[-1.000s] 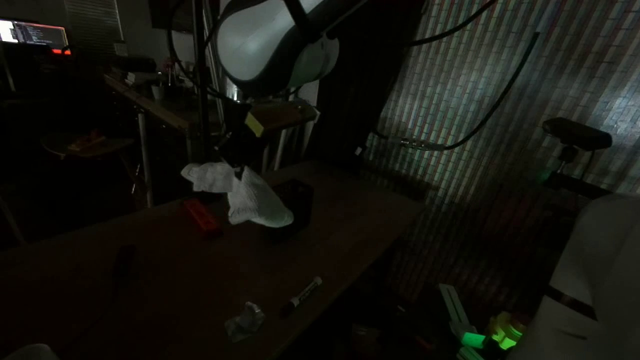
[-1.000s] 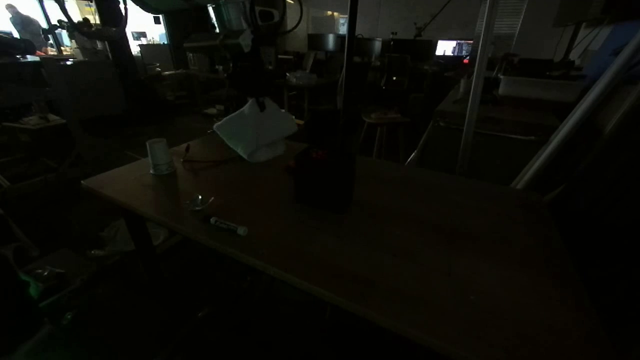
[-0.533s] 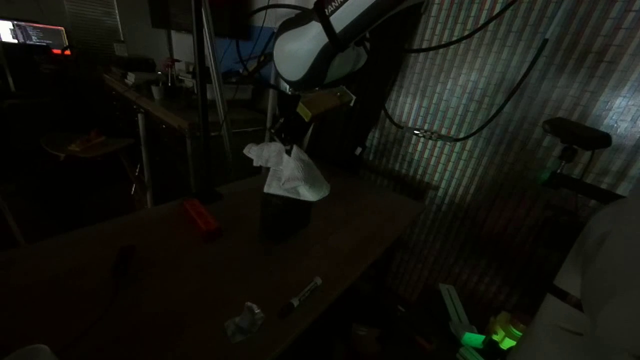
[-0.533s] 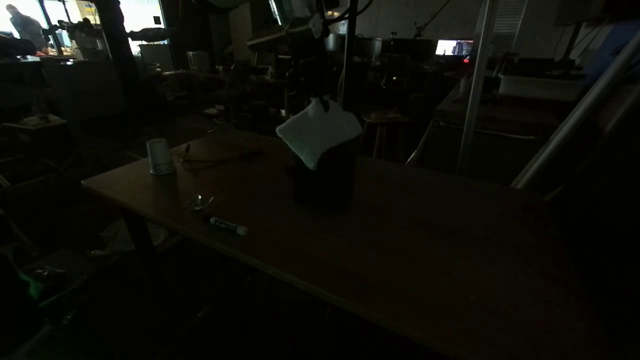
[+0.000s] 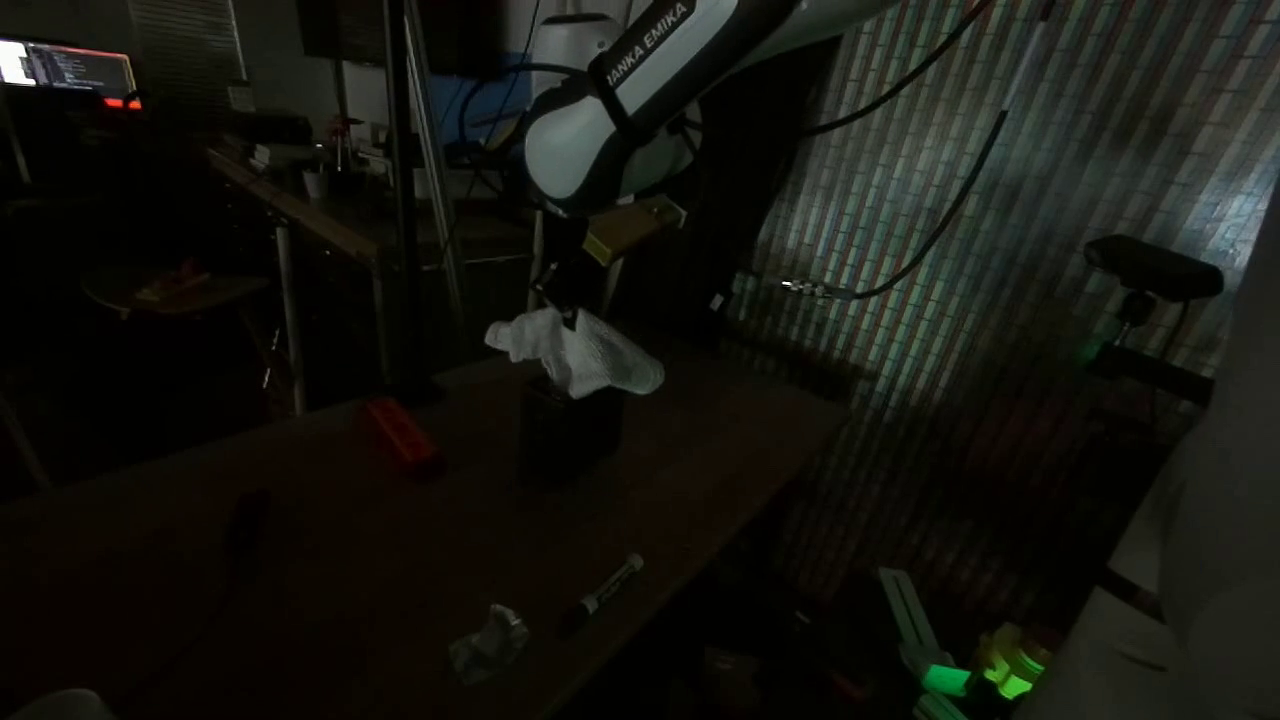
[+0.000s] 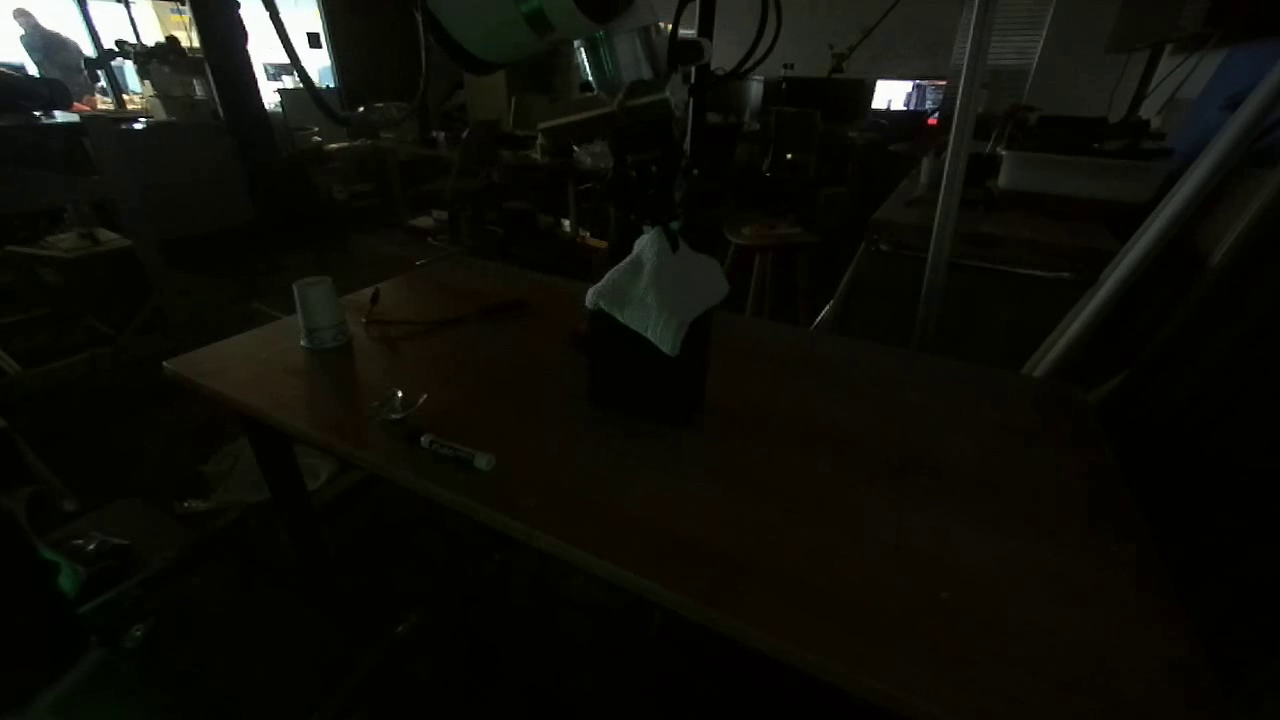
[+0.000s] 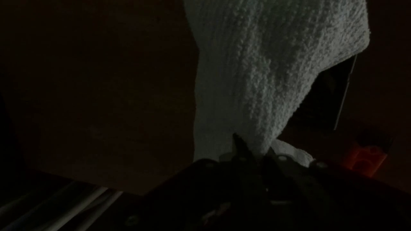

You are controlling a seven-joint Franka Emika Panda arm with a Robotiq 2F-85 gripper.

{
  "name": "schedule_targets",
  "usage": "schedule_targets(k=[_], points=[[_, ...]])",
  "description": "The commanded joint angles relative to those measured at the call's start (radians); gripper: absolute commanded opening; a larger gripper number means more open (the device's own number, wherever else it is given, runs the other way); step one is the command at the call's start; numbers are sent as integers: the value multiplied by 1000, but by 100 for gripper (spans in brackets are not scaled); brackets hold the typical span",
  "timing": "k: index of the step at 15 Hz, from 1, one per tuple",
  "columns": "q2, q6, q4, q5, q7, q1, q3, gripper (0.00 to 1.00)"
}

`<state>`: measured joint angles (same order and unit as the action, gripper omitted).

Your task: Stuff the towel into the box

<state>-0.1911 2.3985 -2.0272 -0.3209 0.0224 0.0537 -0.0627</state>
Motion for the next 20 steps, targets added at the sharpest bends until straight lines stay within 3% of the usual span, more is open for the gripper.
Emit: schedule_targets(k=[1,13,20], points=[[-61,-17,44,17,53,-8,7,2],[-144,-48,76,34,105,2,4,2],[-125,-160,57,110,196,13,24,2]])
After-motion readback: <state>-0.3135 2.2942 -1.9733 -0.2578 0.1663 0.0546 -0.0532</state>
